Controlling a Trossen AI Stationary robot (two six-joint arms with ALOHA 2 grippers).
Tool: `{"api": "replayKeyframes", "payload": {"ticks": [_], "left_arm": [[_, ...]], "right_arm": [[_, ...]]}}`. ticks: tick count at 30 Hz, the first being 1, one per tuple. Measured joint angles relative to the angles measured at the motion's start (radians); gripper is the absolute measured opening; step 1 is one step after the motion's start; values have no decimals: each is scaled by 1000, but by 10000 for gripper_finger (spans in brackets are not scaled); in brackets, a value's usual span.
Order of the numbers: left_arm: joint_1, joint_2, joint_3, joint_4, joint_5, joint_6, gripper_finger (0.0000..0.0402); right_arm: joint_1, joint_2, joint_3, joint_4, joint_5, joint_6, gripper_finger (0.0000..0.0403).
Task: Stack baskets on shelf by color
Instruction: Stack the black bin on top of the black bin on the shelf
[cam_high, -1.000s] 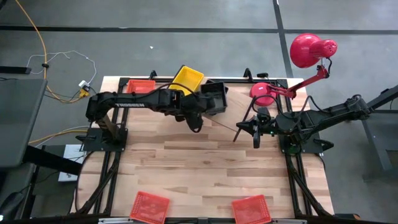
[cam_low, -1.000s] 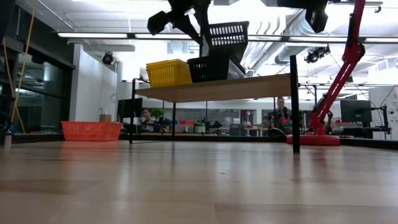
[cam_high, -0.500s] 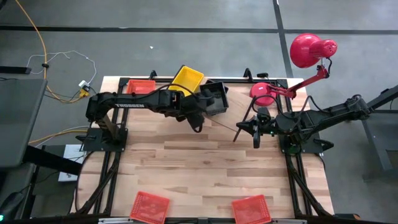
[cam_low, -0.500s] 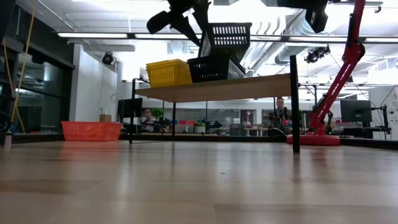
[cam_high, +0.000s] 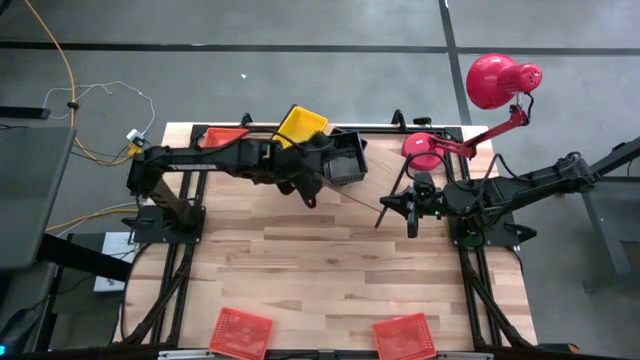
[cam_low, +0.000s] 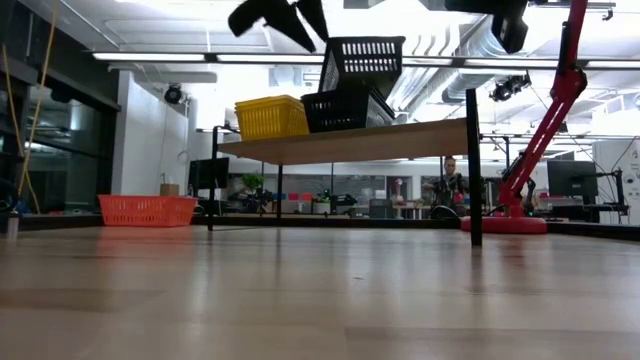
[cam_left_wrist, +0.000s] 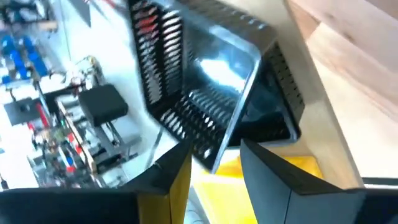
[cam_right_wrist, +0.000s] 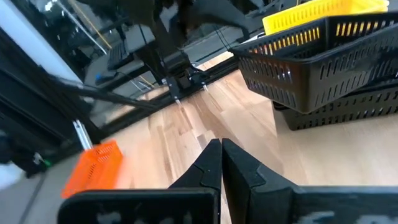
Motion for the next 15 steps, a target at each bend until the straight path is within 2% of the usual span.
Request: {"api": "replayKeyframes", "payload": {"ticks": [3, 5, 8, 12, 15], "left_arm": [[6, -59, 0, 11, 7, -108, 122], [18, -103, 0, 10, 48, -211, 114], [44, -169, 0, 7, 165, -403, 87], [90, -248, 0, 2, 370, -680, 20], [109, -291, -17, 14, 485, -845, 9]], "right_arm": [[-4, 2, 0, 15, 26, 65, 0], [-14, 5, 0, 17, 47, 87, 0], [-47, 21, 0, 27, 63, 93, 0], [-110, 61, 0, 42, 63, 93, 0], [-156, 94, 0, 43, 64, 90, 0]]}}
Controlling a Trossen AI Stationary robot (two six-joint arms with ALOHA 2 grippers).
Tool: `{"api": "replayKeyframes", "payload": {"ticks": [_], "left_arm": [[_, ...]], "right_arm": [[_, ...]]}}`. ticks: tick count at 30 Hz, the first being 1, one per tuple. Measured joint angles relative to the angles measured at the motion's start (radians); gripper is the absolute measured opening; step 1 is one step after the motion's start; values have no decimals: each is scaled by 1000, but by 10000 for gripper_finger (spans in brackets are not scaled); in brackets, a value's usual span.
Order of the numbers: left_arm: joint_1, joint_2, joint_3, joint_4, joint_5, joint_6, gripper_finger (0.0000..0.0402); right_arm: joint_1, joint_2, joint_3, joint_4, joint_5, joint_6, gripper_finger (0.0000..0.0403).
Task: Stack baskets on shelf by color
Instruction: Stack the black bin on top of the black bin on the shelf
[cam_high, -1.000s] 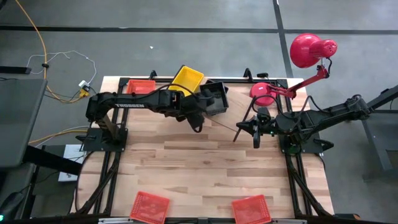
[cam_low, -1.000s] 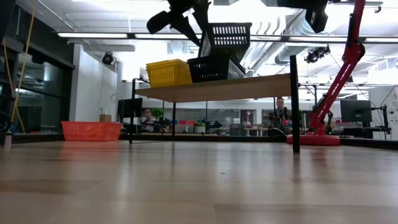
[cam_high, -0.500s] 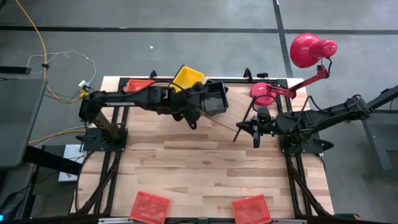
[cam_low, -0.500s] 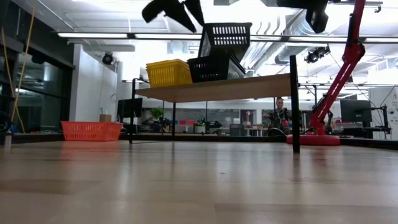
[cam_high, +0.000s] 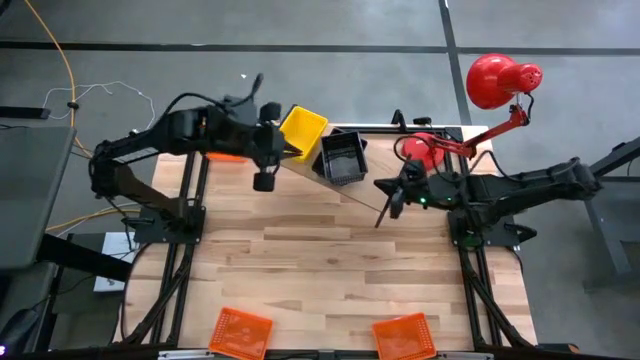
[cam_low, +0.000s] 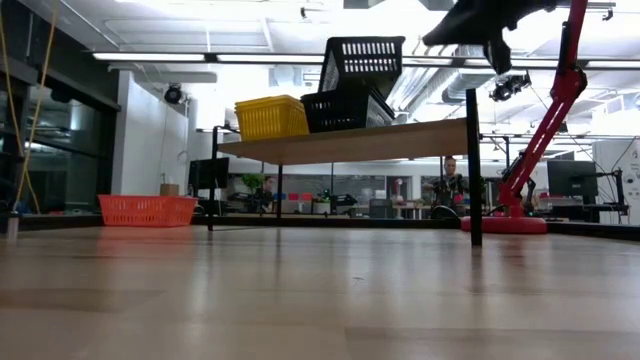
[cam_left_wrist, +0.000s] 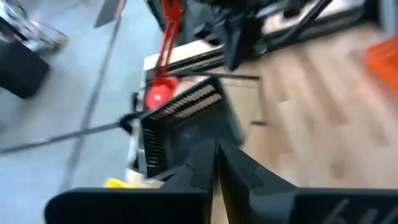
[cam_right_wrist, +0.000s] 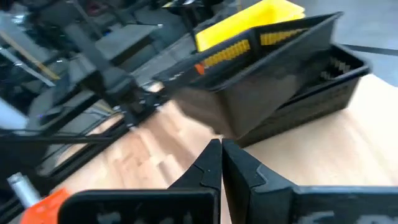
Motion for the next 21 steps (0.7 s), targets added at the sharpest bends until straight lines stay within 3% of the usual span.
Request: {"api": "replayKeyframes", "payload": {"ticks": [5, 9, 15, 21], "left_arm": [[-41, -113, -210, 89, 49, -180, 2], [-115, -246, -513, 367, 31, -355, 1], [-233, -357, -884, 832, -127, -622, 0], [-290, -358, -1011, 1023, -252, -750, 0]], "right_arm": [[-50, 39, 0, -2, 14, -1, 0], [-71, 48, 0, -10, 29, -1, 0], [-102, 52, 0, 3, 27, -1, 0], [-113, 111, 0, 85, -14, -1, 0]]}}
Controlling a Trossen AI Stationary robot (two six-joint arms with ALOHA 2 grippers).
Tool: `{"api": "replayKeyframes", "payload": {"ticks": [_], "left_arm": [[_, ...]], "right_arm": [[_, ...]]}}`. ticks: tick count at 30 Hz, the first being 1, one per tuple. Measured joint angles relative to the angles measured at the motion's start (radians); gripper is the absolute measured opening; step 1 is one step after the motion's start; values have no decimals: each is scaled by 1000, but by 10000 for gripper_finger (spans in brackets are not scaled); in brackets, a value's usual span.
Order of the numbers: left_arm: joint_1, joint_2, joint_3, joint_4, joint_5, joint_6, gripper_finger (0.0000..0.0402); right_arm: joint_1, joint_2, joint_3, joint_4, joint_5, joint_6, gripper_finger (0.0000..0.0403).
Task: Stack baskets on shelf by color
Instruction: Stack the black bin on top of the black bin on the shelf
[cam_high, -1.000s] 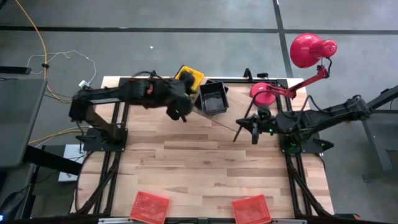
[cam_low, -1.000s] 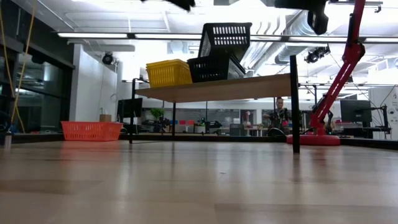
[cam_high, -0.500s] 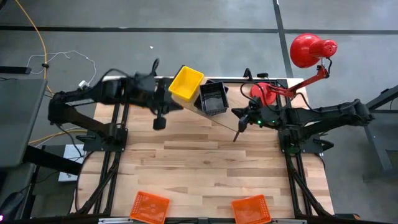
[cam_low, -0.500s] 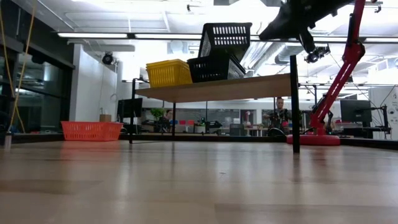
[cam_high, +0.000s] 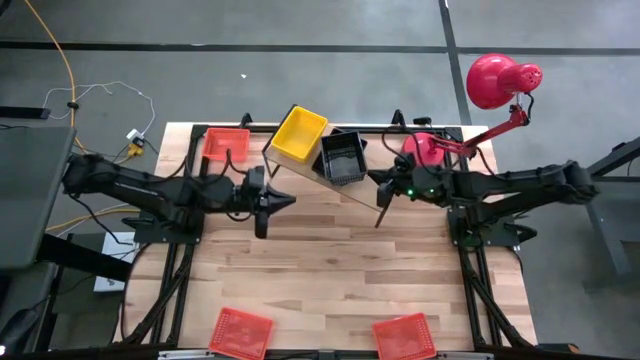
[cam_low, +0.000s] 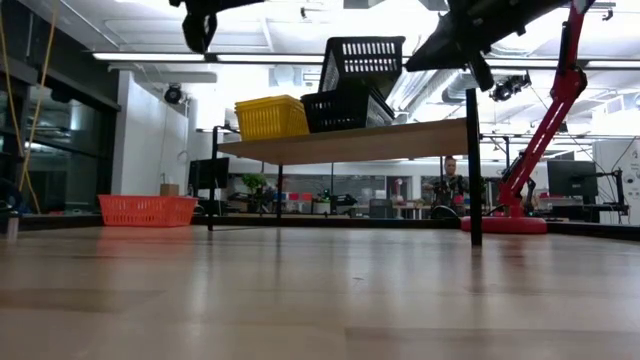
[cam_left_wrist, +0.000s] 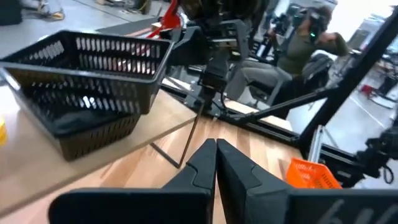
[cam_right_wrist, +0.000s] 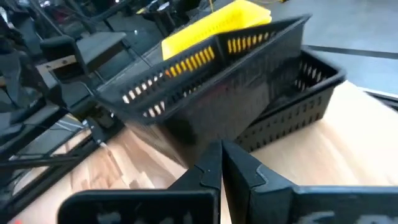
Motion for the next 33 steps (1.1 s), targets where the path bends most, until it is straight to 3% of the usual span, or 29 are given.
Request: {"api": "replayKeyframes", "payload": {"ticks": [16, 22, 27, 33], "left_arm": [[-4, 7, -4, -14, -30, 6, 0], [-4, 7, -4, -16, -30, 6, 0], [-4, 7, -4, -19, -21, 6, 0], [-4, 7, -3, -19, 70, 4, 0]], "right_arm": [[16, 139, 1, 186, -41, 56, 0], [16, 227, 79, 183, -50, 28, 0], [16, 277, 191, 43, -61, -40, 0], [20, 281, 325, -162, -111, -105, 0]]}}
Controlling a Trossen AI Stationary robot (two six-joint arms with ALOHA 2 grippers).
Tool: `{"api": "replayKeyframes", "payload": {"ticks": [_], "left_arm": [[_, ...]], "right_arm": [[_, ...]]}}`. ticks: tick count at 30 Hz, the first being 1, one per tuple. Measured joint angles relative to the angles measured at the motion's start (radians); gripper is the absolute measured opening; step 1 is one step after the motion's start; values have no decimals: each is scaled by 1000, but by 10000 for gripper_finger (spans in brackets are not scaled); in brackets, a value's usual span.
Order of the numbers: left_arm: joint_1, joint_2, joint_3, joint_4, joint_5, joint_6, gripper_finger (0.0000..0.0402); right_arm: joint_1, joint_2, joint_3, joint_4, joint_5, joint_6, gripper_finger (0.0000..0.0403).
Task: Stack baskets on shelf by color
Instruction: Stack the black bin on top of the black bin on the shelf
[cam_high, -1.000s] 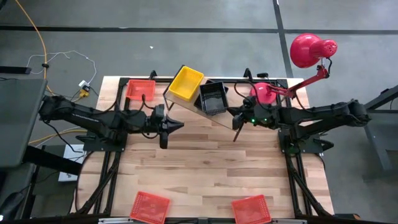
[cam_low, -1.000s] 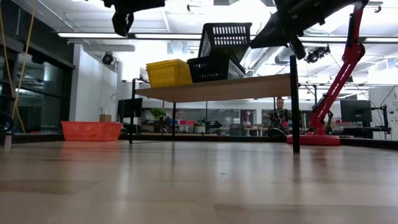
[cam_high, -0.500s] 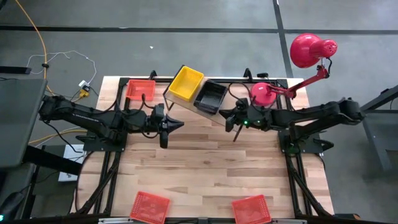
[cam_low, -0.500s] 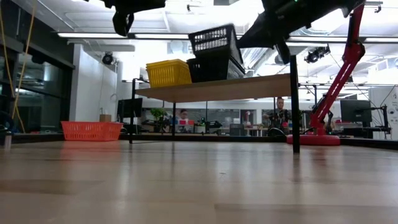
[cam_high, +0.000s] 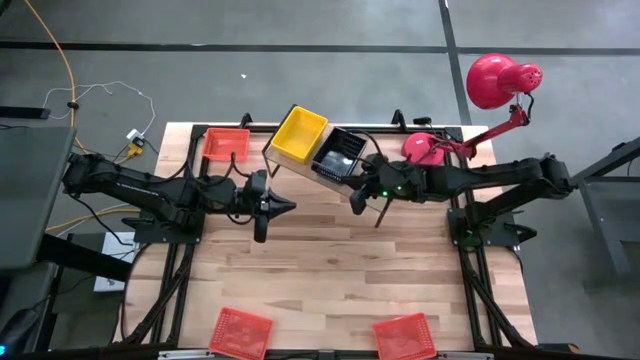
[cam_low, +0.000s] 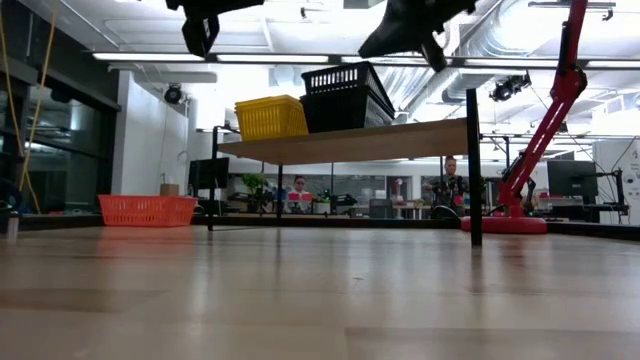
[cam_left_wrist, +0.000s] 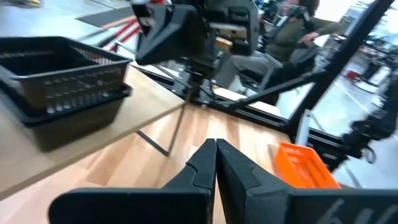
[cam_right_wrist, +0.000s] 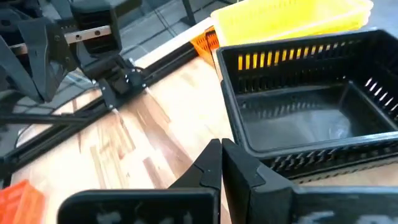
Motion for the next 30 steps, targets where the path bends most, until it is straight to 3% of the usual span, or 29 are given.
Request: {"api": "replayKeyframes", "payload": {"ticks": [10, 20, 26, 30], "left_arm": [[0, 0, 0, 6, 33, -110, 0], [0, 0, 0, 8, 30, -111, 0], [0, 0, 0, 8, 28, -113, 0], [0, 0, 0, 8, 28, -112, 0]], "right_arm": [[6, 7, 63, 7, 100, -68, 0], [2, 148, 44, 40, 69, -23, 0], [1, 131, 43, 116, 63, -41, 0], [1, 120, 44, 153, 119, -50, 0]]}}
